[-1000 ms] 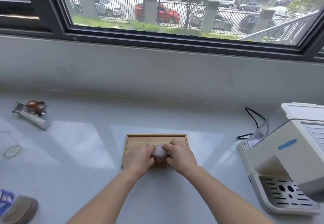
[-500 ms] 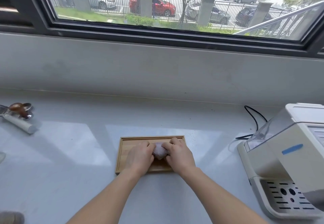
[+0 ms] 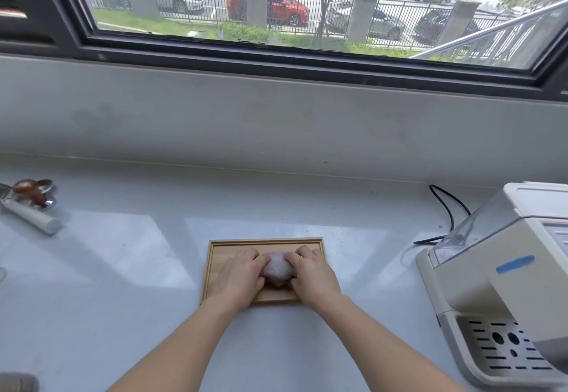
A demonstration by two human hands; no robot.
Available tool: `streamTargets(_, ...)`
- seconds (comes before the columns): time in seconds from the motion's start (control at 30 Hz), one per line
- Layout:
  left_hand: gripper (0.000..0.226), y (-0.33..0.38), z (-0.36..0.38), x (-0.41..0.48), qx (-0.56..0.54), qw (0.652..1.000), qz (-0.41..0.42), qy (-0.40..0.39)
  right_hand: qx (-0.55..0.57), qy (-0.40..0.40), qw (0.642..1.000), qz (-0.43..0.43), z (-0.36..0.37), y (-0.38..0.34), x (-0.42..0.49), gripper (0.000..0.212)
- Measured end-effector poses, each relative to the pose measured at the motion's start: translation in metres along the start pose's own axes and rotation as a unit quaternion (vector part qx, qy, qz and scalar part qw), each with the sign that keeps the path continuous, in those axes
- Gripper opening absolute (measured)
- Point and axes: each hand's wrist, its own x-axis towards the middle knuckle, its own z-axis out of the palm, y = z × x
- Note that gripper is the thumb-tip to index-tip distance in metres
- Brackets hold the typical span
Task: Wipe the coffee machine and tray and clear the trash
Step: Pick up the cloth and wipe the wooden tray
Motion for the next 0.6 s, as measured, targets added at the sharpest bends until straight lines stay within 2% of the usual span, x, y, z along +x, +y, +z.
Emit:
streamTargets(0.23,0.049,-0.003,0.001,-0.001,-0.035,0.999,-0.005,0.006,0.034,-0.008,0.999,0.006,-0.005,0.004,-0.001,0.053)
streamTargets(0.6,0.040,0.006,-0.009,-0.006,-0.031,0.999,-0.023,0.026,0.061,0.010,0.998,0.011,-0.016,0.007,-0.009,0.050)
